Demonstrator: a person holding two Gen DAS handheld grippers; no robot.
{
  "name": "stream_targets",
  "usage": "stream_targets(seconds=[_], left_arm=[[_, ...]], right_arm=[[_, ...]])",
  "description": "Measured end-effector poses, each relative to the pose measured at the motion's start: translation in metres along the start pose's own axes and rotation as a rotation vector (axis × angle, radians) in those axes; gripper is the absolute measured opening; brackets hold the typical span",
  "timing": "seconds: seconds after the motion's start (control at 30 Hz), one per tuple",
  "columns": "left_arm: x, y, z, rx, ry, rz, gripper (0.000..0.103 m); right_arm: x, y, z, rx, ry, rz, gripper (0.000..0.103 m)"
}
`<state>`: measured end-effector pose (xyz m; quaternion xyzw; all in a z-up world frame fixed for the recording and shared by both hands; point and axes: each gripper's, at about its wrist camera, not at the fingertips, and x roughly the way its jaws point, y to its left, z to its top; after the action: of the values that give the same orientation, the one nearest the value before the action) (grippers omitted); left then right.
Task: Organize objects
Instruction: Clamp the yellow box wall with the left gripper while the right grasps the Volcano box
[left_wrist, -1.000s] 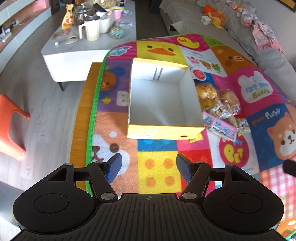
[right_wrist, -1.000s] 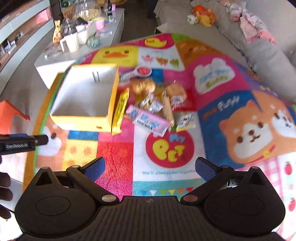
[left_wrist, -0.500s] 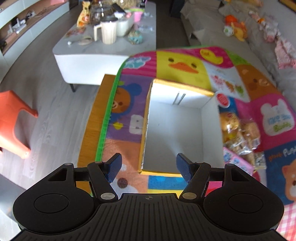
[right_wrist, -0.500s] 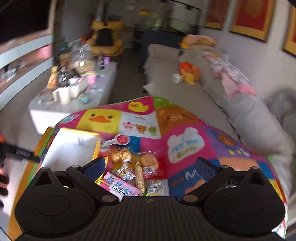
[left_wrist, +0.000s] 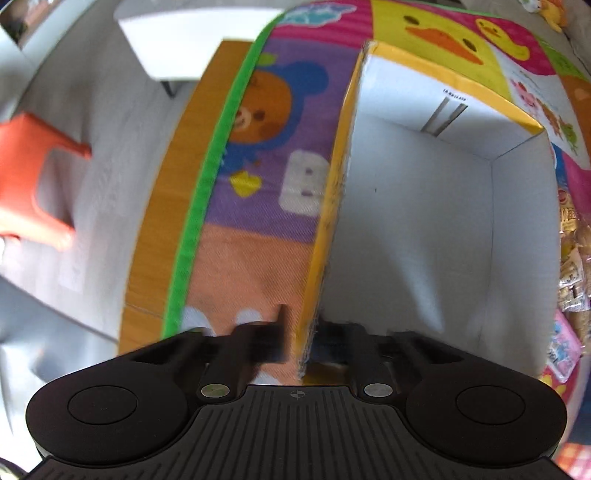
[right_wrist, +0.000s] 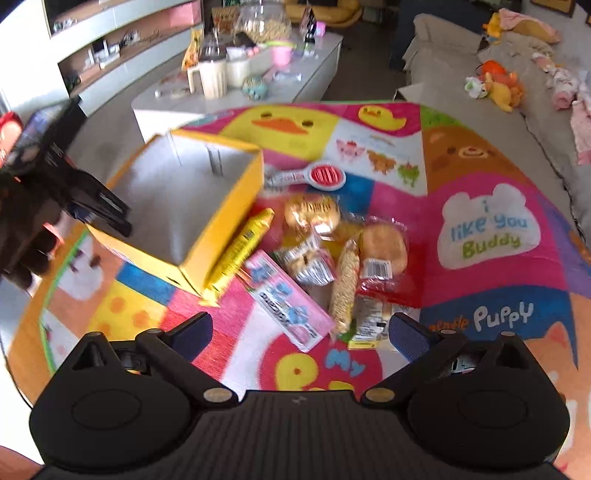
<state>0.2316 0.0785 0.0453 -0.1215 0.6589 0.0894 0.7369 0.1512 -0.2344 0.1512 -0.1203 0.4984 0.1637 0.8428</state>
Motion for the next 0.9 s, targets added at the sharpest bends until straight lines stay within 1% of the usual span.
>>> stream_targets(seconds=[0.03, 0.07, 0.13, 0.2, 0.3, 0.37, 0.43, 0.47, 0.5, 0.53, 0.57, 0.6, 0.63, 0.67, 0.77, 0.9], left_arm=[[-0.001, -0.001, 0.001, 0.002, 0.006, -0.001, 0.012], [-0.002, -0.004, 0.002, 0.025, 0.0, 0.002, 0.01], [-0.007, -0.012, 0.004, 0.086, -0.035, 0.042, 0.008], [-0.01, -0.015, 0.006, 0.104, -0.059, 0.063, 0.008], [-0.01, -0.015, 0.008, 0.122, -0.063, 0.048, 0.008], [-0.008, -0.013, 0.006, 0.145, -0.063, 0.041, 0.007], [-0.007, -0.011, 0.003, 0.148, -0.06, 0.031, 0.007], [-0.005, -0.008, 0.001, 0.138, -0.051, 0.019, 0.006], [-0.003, -0.006, 0.002, 0.127, -0.034, 0.007, 0.006], [-0.001, -0.004, 0.0, 0.125, -0.023, 0.0, 0.006], [0.001, -0.003, -0.002, 0.132, -0.017, -0.008, 0.006], [0.002, -0.003, -0.004, 0.143, -0.012, -0.017, 0.006], [0.003, -0.003, -0.006, 0.153, -0.006, -0.022, 0.006], [0.003, -0.003, -0.007, 0.162, 0.0, -0.026, 0.006], [0.001, -0.003, -0.01, 0.186, 0.017, -0.042, 0.007], [-0.001, -0.001, -0.013, 0.24, 0.029, -0.062, 0.007]], right_arm=[[0.006, -0.001, 0.001, -0.012, 0.011, 0.003, 0.092], [0.011, -0.002, 0.001, -0.027, 0.014, 0.006, 0.091], [0.023, -0.003, 0.004, -0.076, 0.019, 0.014, 0.09], [0.038, 0.004, 0.005, -0.144, 0.034, 0.022, 0.085], [0.065, 0.021, 0.01, -0.27, 0.069, 0.035, 0.075], [0.085, 0.033, 0.01, -0.349, 0.099, 0.038, 0.072], [0.108, 0.043, 0.01, -0.408, 0.148, 0.019, 0.071], [0.119, 0.047, 0.01, -0.426, 0.173, -0.008, 0.071], [0.132, 0.053, 0.014, -0.438, 0.199, -0.039, 0.068], [0.139, 0.054, 0.016, -0.432, 0.221, -0.054, 0.065], [0.14, 0.053, 0.02, -0.407, 0.231, -0.05, 0.064], [0.139, 0.053, 0.023, -0.382, 0.246, -0.055, 0.055], [0.137, 0.053, 0.025, -0.37, 0.267, -0.064, 0.048], [0.132, 0.053, 0.025, -0.355, 0.281, -0.062, 0.043], [0.099, 0.055, 0.022, -0.303, 0.291, -0.078, 0.042], [0.032, 0.057, 0.021, -0.141, 0.296, -0.071, 0.041]])
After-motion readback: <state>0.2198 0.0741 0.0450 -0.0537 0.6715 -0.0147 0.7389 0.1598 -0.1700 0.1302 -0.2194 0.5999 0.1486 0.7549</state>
